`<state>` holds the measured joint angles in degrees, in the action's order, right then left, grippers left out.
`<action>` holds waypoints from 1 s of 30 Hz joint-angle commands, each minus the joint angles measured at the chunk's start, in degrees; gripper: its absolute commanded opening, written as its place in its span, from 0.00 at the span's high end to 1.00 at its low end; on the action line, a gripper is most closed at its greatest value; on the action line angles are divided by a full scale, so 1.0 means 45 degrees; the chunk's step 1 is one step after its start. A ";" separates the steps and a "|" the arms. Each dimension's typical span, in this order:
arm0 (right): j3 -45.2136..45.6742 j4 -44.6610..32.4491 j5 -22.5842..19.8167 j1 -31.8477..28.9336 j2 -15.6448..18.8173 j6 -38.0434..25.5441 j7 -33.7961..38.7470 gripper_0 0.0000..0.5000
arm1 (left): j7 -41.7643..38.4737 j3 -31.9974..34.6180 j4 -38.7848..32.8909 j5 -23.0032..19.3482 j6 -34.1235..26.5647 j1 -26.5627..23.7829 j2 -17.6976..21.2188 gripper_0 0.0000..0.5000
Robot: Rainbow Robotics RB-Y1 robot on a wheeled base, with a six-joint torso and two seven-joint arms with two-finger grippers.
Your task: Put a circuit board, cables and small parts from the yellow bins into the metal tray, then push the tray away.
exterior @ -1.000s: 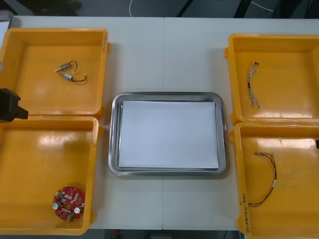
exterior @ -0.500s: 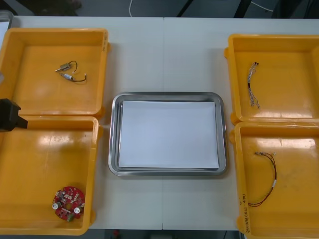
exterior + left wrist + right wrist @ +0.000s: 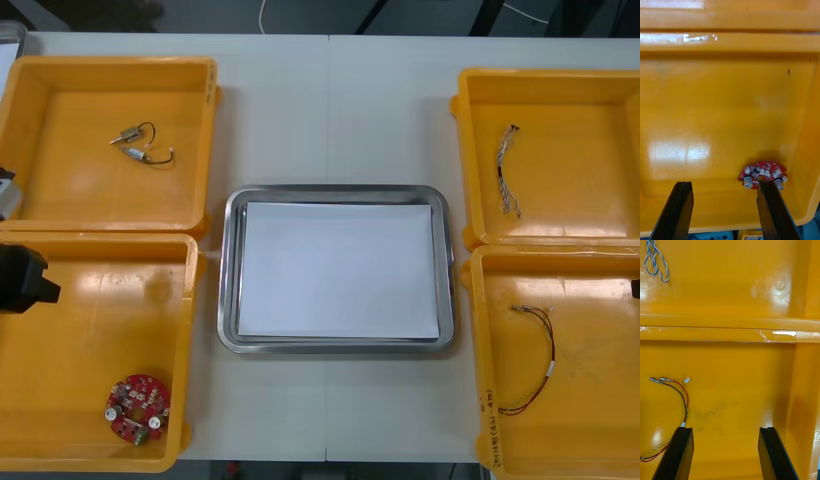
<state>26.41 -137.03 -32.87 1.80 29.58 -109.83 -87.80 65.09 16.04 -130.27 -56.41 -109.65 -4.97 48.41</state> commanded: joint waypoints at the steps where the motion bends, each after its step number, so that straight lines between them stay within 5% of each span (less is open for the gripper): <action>1: 0.0068 -0.1034 0.0019 -0.0770 -0.0498 -0.0039 0.0703 0.00 | 0.1316 -0.0087 -0.1089 -0.0510 -0.0078 0.1222 0.0806 0.00; 8: -0.0108 -0.1581 0.0000 -0.1766 -0.0889 -0.0039 0.1015 0.00 | 0.1433 -0.0497 -0.1968 -0.0432 0.0343 0.2374 0.1157 0.00; 16: -0.0088 -0.1717 0.0019 -0.2235 -0.1846 -0.0039 0.1328 0.00 | 0.1453 -0.1376 -0.2456 0.0017 0.2336 0.3702 0.1548 0.00; 30: -0.0713 -0.1835 0.0430 -0.2547 -0.2627 -0.0039 0.2910 0.00 | 0.1824 -0.2684 -0.2652 0.1794 0.4914 0.5323 0.1919 0.00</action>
<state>25.49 -143.24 -31.61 -8.07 18.77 -109.83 -79.34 65.66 5.95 -140.30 -50.29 -89.31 16.22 54.25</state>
